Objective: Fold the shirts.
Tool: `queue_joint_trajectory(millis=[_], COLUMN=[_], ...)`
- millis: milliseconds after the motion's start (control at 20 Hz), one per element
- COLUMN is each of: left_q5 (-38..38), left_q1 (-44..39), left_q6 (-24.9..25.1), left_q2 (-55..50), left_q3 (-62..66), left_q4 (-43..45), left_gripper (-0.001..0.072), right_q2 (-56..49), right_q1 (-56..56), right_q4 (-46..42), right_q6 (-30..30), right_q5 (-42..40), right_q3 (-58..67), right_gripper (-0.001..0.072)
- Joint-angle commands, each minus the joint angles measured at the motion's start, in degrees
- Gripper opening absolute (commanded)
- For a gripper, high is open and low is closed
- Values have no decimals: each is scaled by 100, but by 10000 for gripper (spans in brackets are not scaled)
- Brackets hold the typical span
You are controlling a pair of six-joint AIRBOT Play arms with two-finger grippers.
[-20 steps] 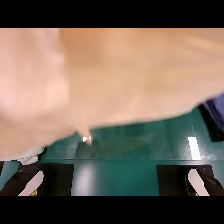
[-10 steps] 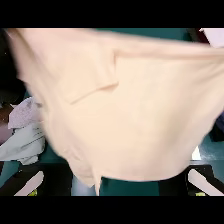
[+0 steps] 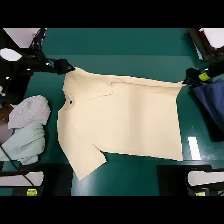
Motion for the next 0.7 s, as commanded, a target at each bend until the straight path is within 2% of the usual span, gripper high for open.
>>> queue_joint_trajectory(millis=[0,200,350,450,650], left_q5=[660,579,-369,-1080,-1722], left_q1=[2,37,122,120,122], left_q6=[223,455,450,448,387], left_q2=[-636,-734,-713,-710,-710], left_q3=[649,1121,1296,1276,772], left_q4=[15,238,1012,1506,1958], left_gripper=[28,28,27,27,27], right_q2=[-579,-627,-564,-304,308], right_q1=[15,15,55,181,409], right_q4=[-70,-83,-103,-142,-120], right_q6=[111,107,4,-24,-24], right_q5=[-623,-791,-289,-293,-949], right_q3=[560,1130,1060,492,-920], right_gripper=[10,10,9,9,9])
